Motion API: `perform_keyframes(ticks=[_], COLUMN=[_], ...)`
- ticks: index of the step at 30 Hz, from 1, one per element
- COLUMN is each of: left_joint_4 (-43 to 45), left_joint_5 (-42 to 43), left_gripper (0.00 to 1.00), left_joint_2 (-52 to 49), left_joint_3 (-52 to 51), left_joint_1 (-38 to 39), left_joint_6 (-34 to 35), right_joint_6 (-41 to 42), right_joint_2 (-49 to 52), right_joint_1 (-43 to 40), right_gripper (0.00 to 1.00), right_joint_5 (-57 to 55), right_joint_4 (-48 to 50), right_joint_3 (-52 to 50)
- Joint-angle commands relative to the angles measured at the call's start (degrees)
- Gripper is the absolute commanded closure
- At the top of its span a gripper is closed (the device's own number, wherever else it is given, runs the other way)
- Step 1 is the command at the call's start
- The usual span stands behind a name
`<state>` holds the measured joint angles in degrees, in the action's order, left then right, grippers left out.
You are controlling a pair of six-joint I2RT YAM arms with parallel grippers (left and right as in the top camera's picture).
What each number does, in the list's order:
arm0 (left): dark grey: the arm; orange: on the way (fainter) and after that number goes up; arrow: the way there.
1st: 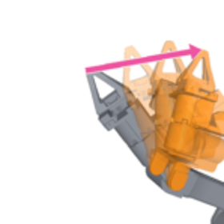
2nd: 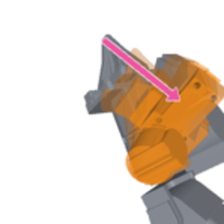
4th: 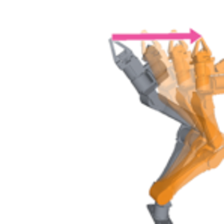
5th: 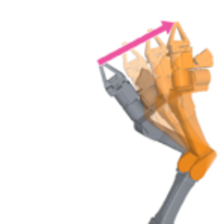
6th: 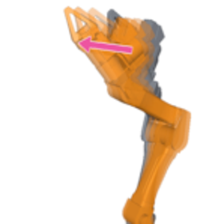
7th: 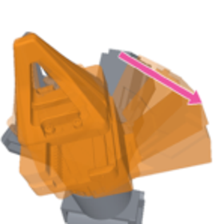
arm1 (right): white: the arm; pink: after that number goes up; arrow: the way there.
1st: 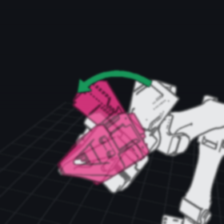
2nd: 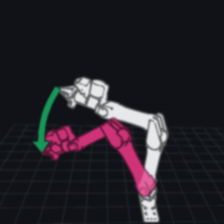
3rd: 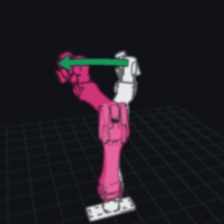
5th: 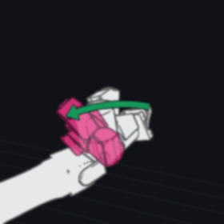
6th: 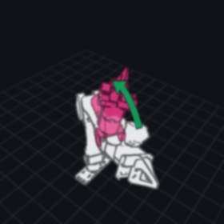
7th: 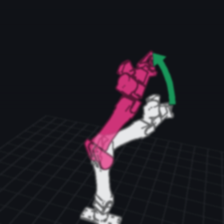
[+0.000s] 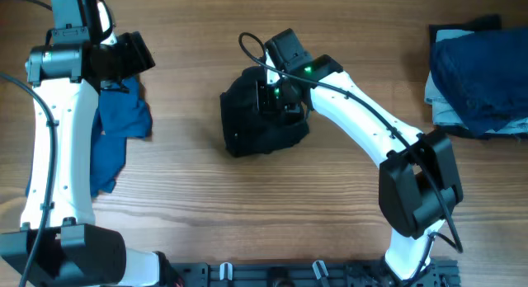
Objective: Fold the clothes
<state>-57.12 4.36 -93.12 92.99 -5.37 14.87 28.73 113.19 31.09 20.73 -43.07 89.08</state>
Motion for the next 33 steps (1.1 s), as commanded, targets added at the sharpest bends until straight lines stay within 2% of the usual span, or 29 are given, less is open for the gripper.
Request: perform_keyframes(ticks=[1,3,4,6,7,9,13,19,24,26,28,31,33], left_joint_4=[-0.2,-0.1,-0.1,-0.1,-0.1,-0.1,-0.2,-0.2,-0.2,-0.2,-0.2,-0.1,-0.1], left_joint_5=[-0.7,-0.7,-0.7,-1.1,-1.1,-1.1,-1.1,-1.3,-1.3,-1.3,-1.5,-1.5,-1.5], left_gripper=[0.27,0.27,0.27,0.27,0.27,0.27,0.27,0.27,0.27,0.27,0.27,0.27,0.27], left_joint_2=[-0.5,-0.5,-0.5,-0.5,-0.5,-0.5,-0.5,-0.5,-0.5,-0.5,-0.5,-0.5,-0.5], left_joint_3=[0.3,0.3,0.3,0.3,0.3,0.3,0.3,0.3,0.3,0.3,0.3,0.3,0.3], left_joint_1=[-0.2,-0.2,-0.2,-0.2,-0.2,-0.2,-0.2,-0.2,-0.2,-0.2,-0.2,-0.2,-0.2], left_joint_6=[-1.2,-1.2,-1.2,-1.2,-1.2,-1.2,-1.2,-1.2,-1.2,-1.2,-1.2,-1.2,-1.2], right_joint_6=[6.1,7.6,7.9,7.9,7.9,8.2,10.2,12.1,12.3,12.0,11.7,10.8,10.1], right_joint_2=[0.8,0.8,0.8,0.8,0.8,0.8,0.9,2.3,2.8,2.7,2.7,2.6,2.4], right_joint_1=[-0.5,-0.9,-1.0,-1.1,-1.0,-0.9,-0.9,-0.7,-0.5,-0.3,-0.3,-0.3,-0.3], right_gripper=[0.87,0.81,0.69,0.34,0.22,0.18,0.18,0.26,0.52,0.74,0.88,0.95,0.96], right_joint_5=[-5.7,-8.3,-9.2,-9.2,-9.2,-9.2,-9.6,-7.8,-6.1,-6.1,-6.1,-6.0,-5.6], right_joint_4=[-6.4,-9.1,-10.3,-11.1,-11.1,-11.0,-8.9,-3.7,-0.1,0.7,0.9,1.1,1.1], right_joint_3=[0.1,0.1,0.1,0.1,0.1,0.1,-0.9,-2.8,-2.8,-2.7,-2.2,-0.8,0.8])
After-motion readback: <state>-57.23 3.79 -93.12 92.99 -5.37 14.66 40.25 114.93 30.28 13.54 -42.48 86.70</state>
